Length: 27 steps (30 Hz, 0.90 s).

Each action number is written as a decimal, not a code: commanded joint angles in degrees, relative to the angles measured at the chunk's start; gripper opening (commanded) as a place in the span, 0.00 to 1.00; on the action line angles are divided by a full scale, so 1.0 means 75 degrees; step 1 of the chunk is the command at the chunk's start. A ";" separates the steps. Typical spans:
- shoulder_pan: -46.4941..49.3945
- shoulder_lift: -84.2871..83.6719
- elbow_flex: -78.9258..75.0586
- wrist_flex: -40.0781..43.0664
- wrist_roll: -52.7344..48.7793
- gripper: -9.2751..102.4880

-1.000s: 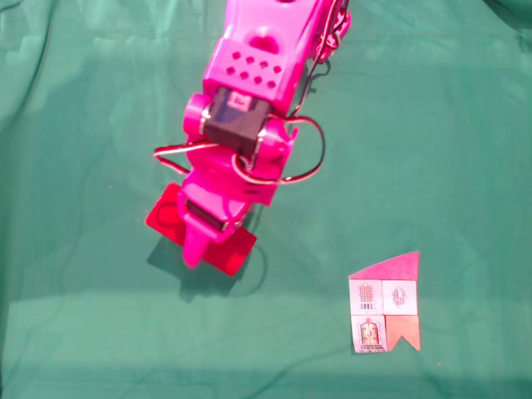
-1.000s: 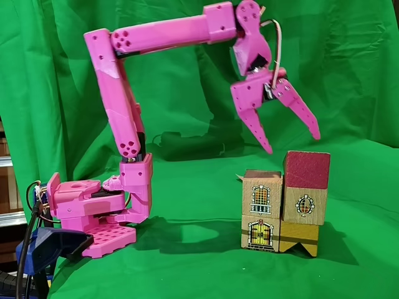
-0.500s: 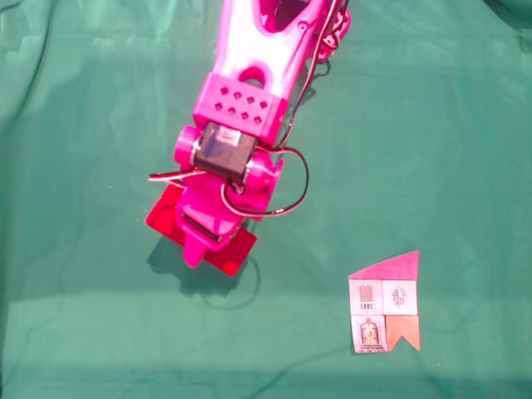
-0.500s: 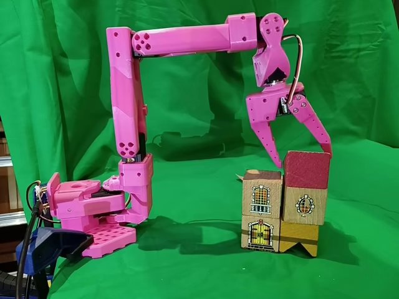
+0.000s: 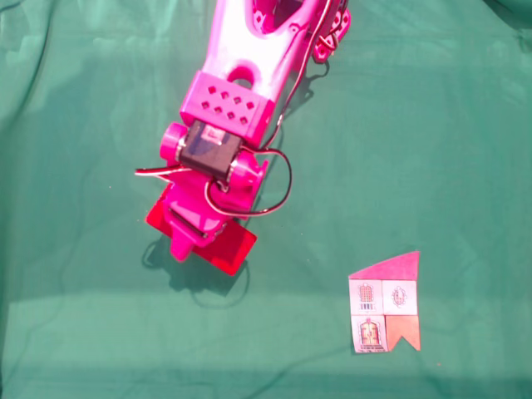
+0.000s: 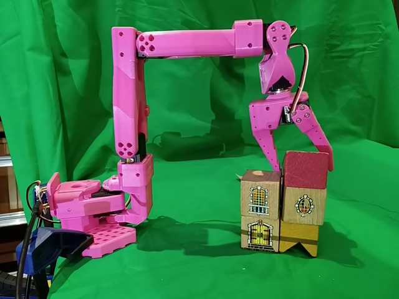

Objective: Grasp some building blocks and build the house on the picture.

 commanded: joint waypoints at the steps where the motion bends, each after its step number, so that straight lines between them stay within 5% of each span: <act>1: 0.0047 0.0059 -0.0270 -0.0035 -0.0047 0.37; 27: -0.0059 -0.0129 -0.0586 -0.0035 0.0047 0.37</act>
